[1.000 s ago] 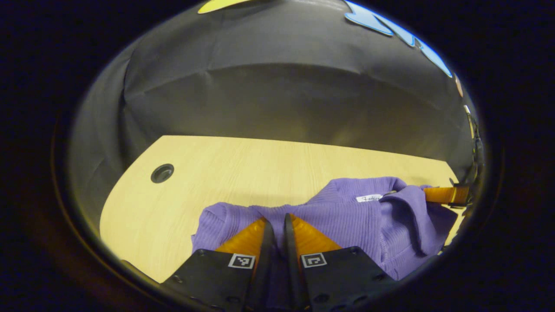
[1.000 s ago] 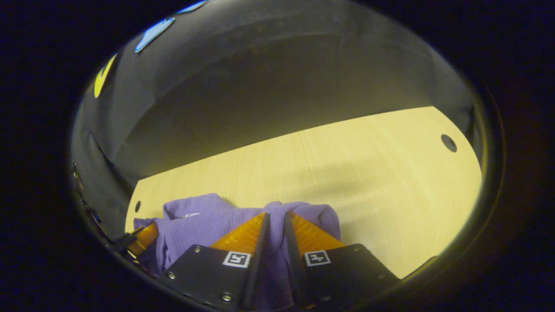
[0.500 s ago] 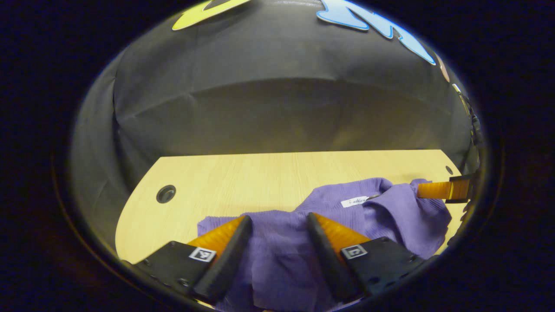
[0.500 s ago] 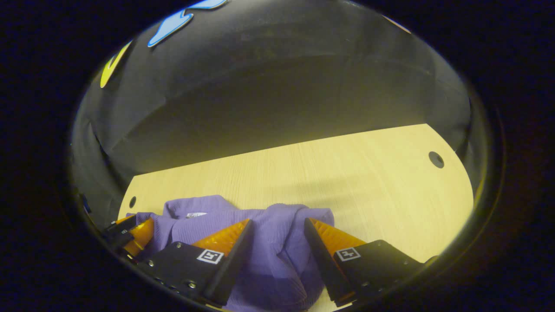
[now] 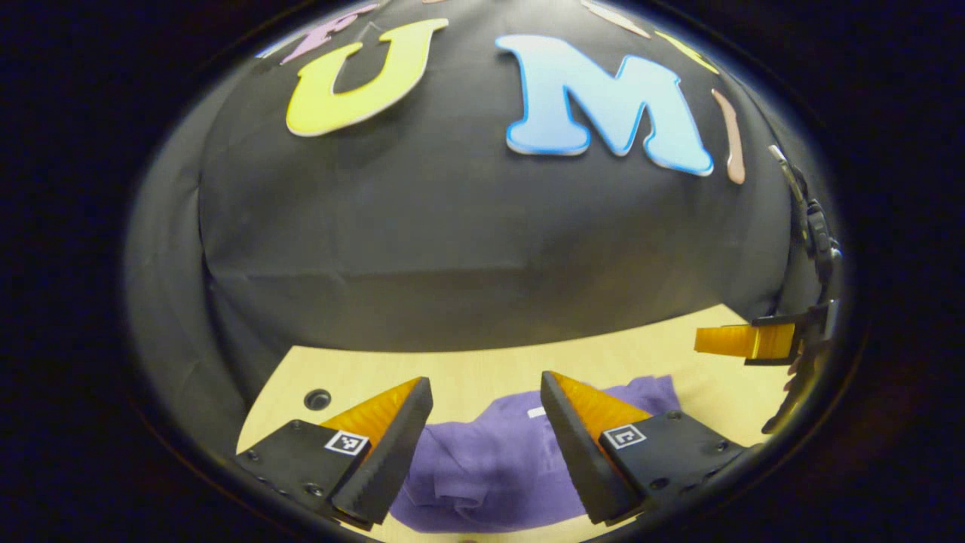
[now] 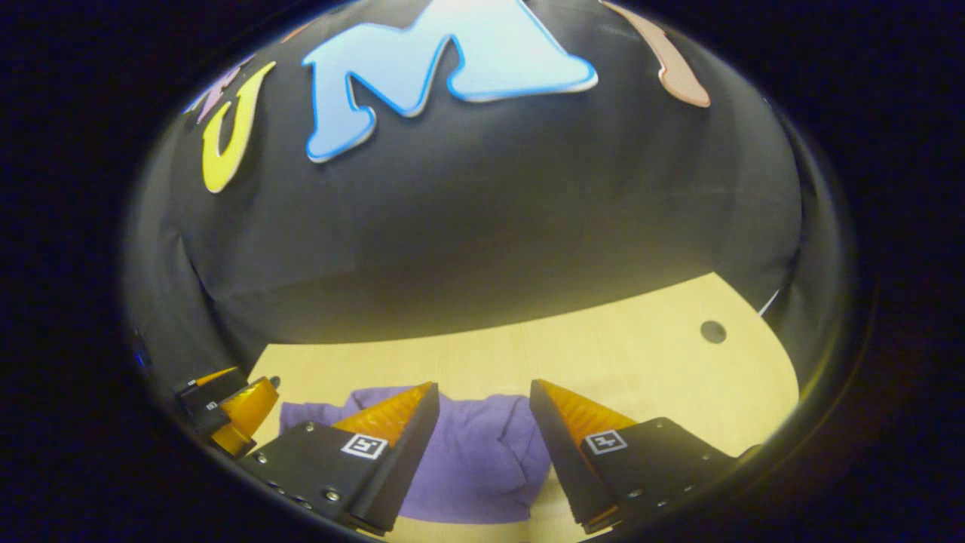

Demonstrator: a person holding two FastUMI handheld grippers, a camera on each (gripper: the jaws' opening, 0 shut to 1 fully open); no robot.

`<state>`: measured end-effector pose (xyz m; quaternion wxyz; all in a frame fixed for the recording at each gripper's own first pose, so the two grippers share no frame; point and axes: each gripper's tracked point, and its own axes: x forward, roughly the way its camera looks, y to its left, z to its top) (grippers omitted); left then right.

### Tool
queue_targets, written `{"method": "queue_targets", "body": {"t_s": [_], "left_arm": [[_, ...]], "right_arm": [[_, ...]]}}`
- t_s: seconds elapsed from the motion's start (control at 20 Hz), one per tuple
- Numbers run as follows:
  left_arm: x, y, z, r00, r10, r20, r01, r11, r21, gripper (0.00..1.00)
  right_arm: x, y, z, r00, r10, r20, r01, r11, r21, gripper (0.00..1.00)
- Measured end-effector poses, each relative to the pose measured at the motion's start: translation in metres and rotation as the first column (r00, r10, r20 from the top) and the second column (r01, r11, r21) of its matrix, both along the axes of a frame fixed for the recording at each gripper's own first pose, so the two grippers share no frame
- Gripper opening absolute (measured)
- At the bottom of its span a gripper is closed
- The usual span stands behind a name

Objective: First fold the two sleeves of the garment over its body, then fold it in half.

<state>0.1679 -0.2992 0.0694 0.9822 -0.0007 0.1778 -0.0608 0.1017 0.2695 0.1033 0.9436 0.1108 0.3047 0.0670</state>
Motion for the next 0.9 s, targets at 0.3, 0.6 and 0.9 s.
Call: {"method": "queue_targets", "body": {"t_s": [0.3,0.6,0.9], "left_arm": [[-0.063,-0.01,0.124,0.976,-0.012,0.217,0.012,1.0,-0.001,0.98],[-0.13,-0.015,0.195,0.947,-0.012,0.32,0.015,1.0,-0.007,0.99],[-0.2,-0.007,0.232,0.927,0.026,0.374,-0.015,0.999,-0.033,0.98]], "right_arm": [[-0.044,-0.013,0.111,0.969,0.036,0.244,-0.018,0.997,-0.077,0.79],[-0.099,-0.003,0.178,0.914,0.111,0.389,-0.068,0.99,-0.123,0.77],[-0.129,-0.005,0.21,0.876,0.101,0.471,-0.069,0.994,-0.084,0.79]]}}
